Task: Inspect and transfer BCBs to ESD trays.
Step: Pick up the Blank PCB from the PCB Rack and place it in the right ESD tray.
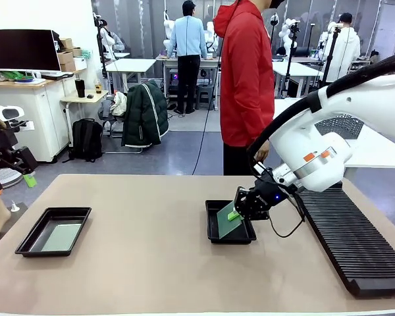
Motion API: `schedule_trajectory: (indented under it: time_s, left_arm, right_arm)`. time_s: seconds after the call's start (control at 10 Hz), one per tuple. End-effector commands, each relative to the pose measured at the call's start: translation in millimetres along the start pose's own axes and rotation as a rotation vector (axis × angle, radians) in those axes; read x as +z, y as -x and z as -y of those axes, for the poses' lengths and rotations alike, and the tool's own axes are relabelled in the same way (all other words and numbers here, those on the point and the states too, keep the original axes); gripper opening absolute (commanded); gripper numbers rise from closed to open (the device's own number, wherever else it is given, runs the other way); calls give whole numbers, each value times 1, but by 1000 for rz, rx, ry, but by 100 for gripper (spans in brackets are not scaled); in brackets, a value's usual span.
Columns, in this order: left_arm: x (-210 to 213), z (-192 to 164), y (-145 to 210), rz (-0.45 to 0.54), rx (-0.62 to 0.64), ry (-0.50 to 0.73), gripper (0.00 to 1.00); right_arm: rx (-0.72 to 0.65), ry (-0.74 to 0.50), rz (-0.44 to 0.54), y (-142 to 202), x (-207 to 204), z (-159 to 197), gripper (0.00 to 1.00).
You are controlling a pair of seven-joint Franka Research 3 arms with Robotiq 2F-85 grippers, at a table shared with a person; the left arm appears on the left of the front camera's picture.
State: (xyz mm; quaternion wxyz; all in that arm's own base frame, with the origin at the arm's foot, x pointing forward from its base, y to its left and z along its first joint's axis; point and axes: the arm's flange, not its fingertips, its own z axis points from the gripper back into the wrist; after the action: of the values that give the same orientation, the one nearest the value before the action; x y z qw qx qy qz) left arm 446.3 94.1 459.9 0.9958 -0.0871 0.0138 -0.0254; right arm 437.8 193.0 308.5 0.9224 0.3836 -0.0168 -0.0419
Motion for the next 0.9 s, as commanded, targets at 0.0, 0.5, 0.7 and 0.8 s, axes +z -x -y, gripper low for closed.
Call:
schedule_trajectory:
  time_s: [0.0,0.5,0.7,0.8]
  left_arm:
    - [-1,-1,1,10,-8,6,100]
    - [-1,-1,1,10,-8,6,100]
    - [-1,-1,1,10,-8,6,100]
    - [-1,-1,1,10,-8,6,100]
  right_arm:
    - [11,-41,57,-3,-18,4,3]
    - [34,-55,92,-14,-33,14,3]
    - [22,-71,83,-16,-37,19,3]
    - [21,-66,79,-16,-38,20,3]
